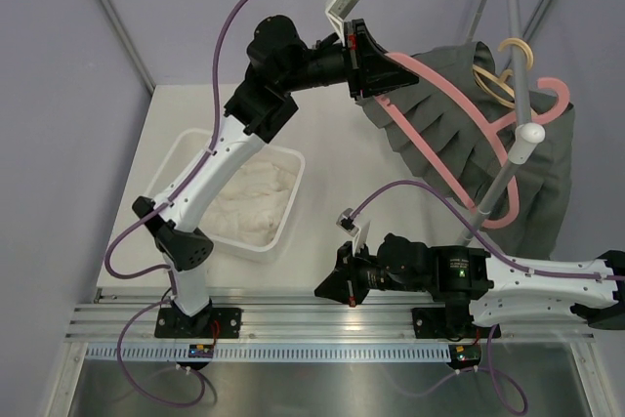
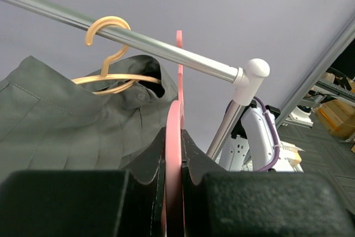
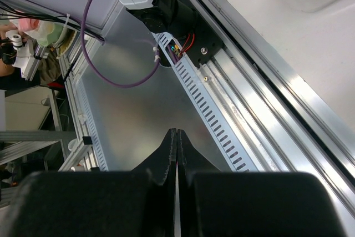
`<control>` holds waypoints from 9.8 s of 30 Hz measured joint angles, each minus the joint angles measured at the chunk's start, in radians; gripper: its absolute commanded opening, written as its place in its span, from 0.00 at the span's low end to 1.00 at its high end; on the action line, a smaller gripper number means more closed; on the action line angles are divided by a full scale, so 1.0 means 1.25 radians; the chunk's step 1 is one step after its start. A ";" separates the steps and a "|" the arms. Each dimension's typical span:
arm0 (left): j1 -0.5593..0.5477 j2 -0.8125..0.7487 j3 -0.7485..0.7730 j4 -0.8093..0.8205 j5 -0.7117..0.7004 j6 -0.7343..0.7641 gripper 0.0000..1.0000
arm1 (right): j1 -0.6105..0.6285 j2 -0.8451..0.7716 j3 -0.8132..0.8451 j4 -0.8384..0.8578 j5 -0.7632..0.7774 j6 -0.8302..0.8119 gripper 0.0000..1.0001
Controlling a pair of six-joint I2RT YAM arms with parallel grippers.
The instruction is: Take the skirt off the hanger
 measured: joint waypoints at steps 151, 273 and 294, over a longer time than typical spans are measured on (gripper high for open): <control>-0.087 0.273 0.132 -0.169 -0.165 0.287 0.52 | 0.003 -0.210 -0.134 -0.023 0.065 0.098 0.23; 0.209 -0.515 -0.595 -0.333 -0.296 0.302 0.00 | 0.004 0.265 0.315 0.025 0.005 -0.096 0.11; 0.213 -0.958 -0.754 -0.554 -0.302 0.294 0.00 | -0.013 0.310 0.683 -0.041 0.320 -0.336 0.39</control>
